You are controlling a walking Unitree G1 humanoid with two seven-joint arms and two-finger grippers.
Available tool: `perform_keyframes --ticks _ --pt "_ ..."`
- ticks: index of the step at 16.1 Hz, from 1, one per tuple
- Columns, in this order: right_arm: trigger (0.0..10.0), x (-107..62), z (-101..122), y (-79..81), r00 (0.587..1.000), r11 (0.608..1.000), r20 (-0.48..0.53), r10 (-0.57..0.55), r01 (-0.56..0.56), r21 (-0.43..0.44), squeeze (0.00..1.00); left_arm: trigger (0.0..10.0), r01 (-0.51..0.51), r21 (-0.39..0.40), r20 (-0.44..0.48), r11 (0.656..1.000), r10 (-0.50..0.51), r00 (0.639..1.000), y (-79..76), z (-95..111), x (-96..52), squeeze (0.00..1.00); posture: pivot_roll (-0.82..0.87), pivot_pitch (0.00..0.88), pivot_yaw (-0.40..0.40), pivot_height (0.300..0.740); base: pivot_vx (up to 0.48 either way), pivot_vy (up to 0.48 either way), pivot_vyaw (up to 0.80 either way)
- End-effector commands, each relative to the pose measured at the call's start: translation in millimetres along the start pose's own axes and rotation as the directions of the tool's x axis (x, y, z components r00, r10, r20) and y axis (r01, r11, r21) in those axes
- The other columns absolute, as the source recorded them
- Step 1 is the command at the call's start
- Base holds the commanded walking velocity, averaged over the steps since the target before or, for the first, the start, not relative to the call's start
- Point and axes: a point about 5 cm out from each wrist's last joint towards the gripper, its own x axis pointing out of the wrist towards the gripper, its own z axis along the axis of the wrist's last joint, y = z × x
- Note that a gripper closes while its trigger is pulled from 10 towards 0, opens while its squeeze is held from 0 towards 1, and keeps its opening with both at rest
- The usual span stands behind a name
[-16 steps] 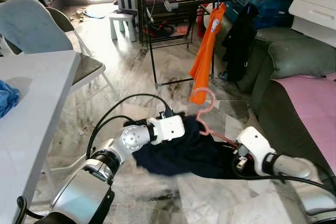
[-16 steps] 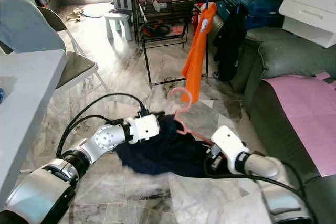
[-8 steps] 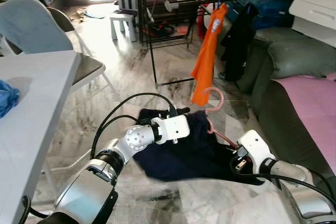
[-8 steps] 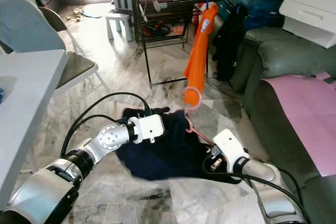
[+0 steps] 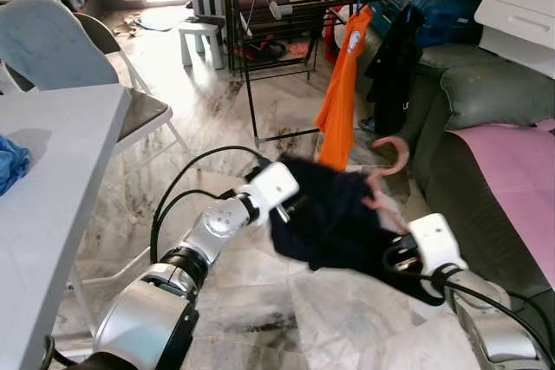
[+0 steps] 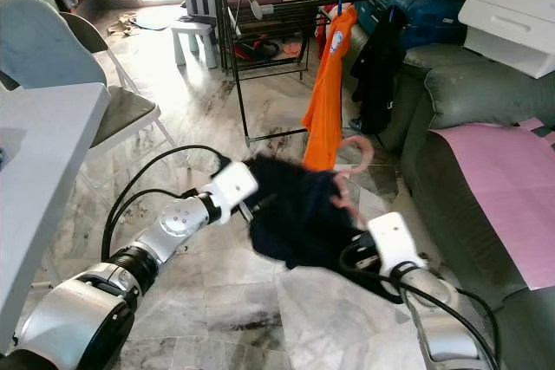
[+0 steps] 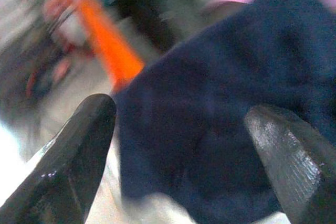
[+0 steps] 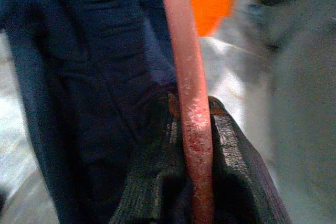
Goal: Hang hanger
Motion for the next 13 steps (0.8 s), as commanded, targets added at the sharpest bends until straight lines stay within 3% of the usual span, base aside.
perform_keyframes --ticks 1,2,4,5,6,9,13 --pt "0.0 -3.4 4.1 -6.4 0.996 0.997 0.031 -0.079 0.078 0.025 0.0 10.0 -0.082 -0.107 -0.073 0.991 0.074 0.995 3.6 -15.2 -5.5 1.0 -0.06 0.0 0.014 0.74 0.0 0.0 0.0" --pt "0.0 -8.7 3.1 -10.7 0.981 0.98 0.035 -0.189 0.187 0.072 0.0 10.0 -0.186 -0.222 -0.14 0.957 0.157 0.978 5.9 -28.8 -11.3 1.0 -0.06 0.0 0.012 0.74 0.0 0.0 0.0" --pt "0.0 -12.4 1.1 -10.6 0.968 0.967 0.038 -0.249 0.246 0.071 0.0 10.0 -0.255 -0.29 -0.186 0.922 0.207 0.961 7.2 -39.2 -17.0 1.0 -0.06 0.0 0.018 0.74 0.0 0.0 0.0" --pt "10.0 -15.4 -5.9 -6.0 0.954 0.954 0.028 -0.298 0.296 0.054 0.0 10.0 -0.297 -0.327 -0.235 0.897 0.228 0.945 6.3 -50.6 -23.6 0.93 -0.07 0.0 0.019 0.74 0.0 0.0 0.0" --pt "10.0 -18.8 -9.3 1.8 0.944 0.939 0.021 -0.33 0.326 0.113 0.0 10.0 -0.325 -0.338 -0.246 0.883 0.25 0.937 7.2 -54.6 -27.0 0.0 -0.07 0.0 0.019 0.74 0.0 0.0 0.0" --pt "10.0 -22.7 -13.0 13.9 0.93 0.921 0.016 -0.367 0.36 0.15 0.0 10.0 -0.361 -0.402 -0.254 0.841 0.277 0.927 7.2 -54.5 -26.4 0.0 -0.08 0.0 0.021 0.74 0.0 0.0 0.0" --pt "10.0 -25.6 -14.0 15.8 0.92 0.915 0.018 -0.391 0.387 0.112 0.0 10.0 -0.337 -0.434 -0.219 0.836 0.265 0.939 0.6 -44.9 -17.9 0.0 -0.1 0.0 0.023 0.74 0.0 0.0 0.13"
